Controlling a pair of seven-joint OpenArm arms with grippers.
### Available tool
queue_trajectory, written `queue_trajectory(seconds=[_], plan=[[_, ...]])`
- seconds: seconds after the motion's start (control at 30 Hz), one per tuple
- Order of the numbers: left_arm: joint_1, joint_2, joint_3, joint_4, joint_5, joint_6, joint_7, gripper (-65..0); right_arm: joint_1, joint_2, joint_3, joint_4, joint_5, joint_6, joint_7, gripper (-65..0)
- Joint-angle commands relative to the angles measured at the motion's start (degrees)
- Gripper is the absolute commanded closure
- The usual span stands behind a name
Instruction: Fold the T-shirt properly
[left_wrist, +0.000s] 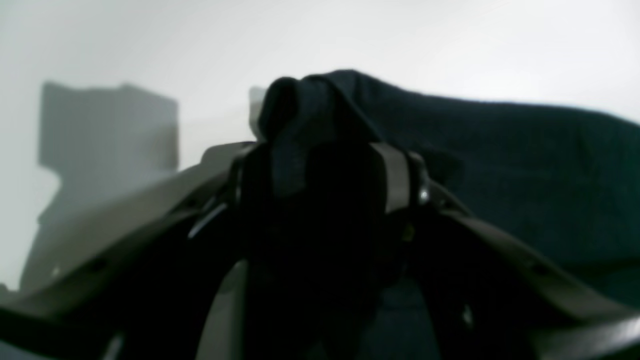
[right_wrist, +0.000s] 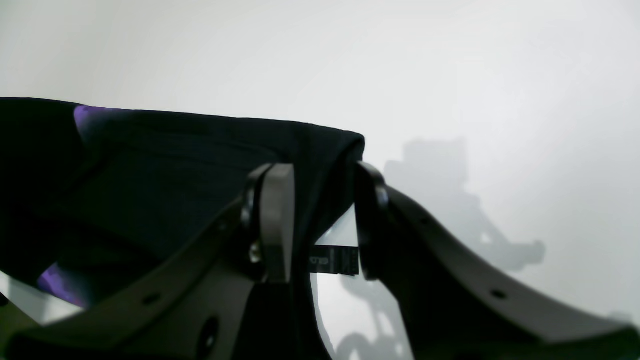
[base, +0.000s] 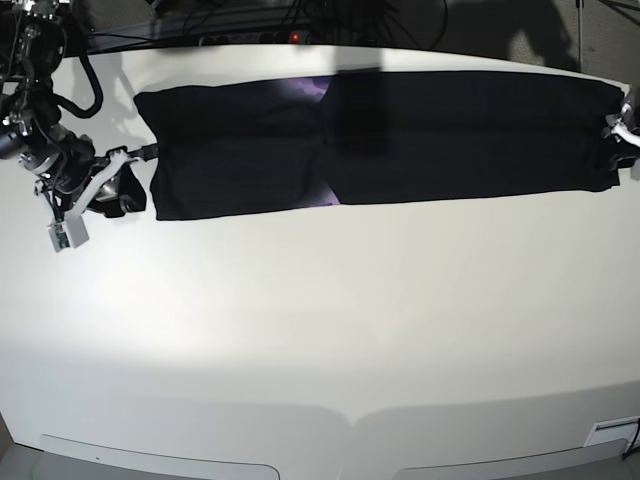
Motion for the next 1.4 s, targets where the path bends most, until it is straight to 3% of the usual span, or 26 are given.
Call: queue_trajectory(seconds=[0.0, 0.23, 0.57, 0.77, 0.9, 1.1, 1.37], plan=[[1.2, -1.3, 0.1, -0.5, 3.0, 1.1, 4.1, -29.4, 0.5, 0.9, 0.3, 1.0, 0.7, 0.2, 1.1, -21.0], [3.8, -4.8, 0.1, -0.5, -3.1, 1.1, 4.2, -27.9, 0.5, 0.9, 0.3, 1.0, 0.7, 0.2, 1.1, -21.0], [4.4, -1.8, 0.2, -0.5, -3.5, 1.1, 6.5, -27.4, 0.5, 0.9, 0.3, 1.0, 0.7, 0.2, 1.3, -21.0], [4.5, -1.7, 0.2, -0.5, -5.0, 1.1, 7.2, -15.9, 1.2, 0.9, 0.3, 1.0, 0.7, 0.2, 1.2, -21.0], [4.5, -1.7, 0.2, -0.5, -5.2, 1.1, 7.5, 0.0, 1.7, 0.9, 0.3, 1.0, 0.7, 0.2, 1.3, -21.0], [4.6, -2.5, -0.1, -0.4, -9.0, 1.1, 2.7, 0.0, 2.1, 0.9, 0.3, 1.0, 1.0, 0.2, 1.4, -20.9], [4.6, -7.9, -0.1, -0.4, -10.6, 1.1, -3.1, 0.0, 2.1, 0.4, 0.3, 1.0, 2.2, 0.3, 1.4, -21.0]])
